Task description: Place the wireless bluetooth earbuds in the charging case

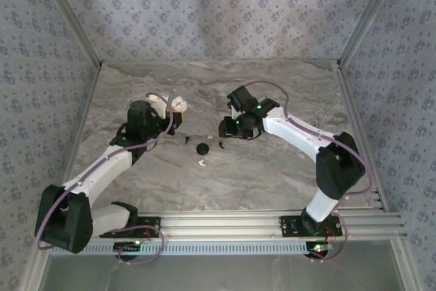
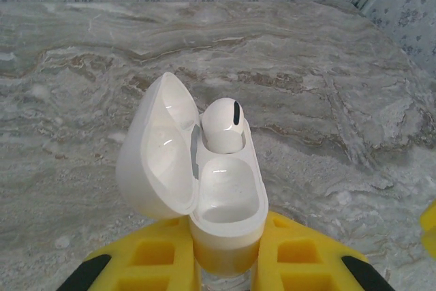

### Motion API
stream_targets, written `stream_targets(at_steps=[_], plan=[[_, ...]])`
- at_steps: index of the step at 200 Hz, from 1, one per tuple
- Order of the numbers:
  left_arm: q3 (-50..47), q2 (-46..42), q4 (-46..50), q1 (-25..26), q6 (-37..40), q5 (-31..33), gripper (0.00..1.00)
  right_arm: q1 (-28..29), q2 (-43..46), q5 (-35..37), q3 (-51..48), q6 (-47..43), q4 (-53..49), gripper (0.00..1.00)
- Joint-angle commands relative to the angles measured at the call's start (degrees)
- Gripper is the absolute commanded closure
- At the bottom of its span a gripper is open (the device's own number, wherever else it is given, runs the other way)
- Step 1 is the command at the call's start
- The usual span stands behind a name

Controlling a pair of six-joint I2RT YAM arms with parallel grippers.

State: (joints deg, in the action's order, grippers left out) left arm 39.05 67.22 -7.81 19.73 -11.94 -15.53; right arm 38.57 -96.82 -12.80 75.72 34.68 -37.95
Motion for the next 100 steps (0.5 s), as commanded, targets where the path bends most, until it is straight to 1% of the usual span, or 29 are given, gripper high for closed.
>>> stream_targets(at_steps=[1, 24, 61, 100], plan=[[-0.9, -1.9, 2.4, -0.4, -1.2, 1.6, 0.94, 1.2, -3.4, -0.2, 3.3, -0.6, -4.7, 0.58], [-1.4, -2.5, 2.8, -0.5, -1.8, 2.4, 0.94, 1.9, -7.0, -0.7, 6.0, -1.2, -5.8, 0.57], [-2.3, -3.5, 3.2, -0.6, -2.2, 3.5, 0.94, 2.3, -13.2, 0.3, 12.6, -3.6, -10.7, 0.57], [-3.4, -4.0, 3.4, -2.2, -3.2, 3.9, 0.94, 5.5, -14.1, -2.5, 14.9, -7.5, -9.7, 0.58]])
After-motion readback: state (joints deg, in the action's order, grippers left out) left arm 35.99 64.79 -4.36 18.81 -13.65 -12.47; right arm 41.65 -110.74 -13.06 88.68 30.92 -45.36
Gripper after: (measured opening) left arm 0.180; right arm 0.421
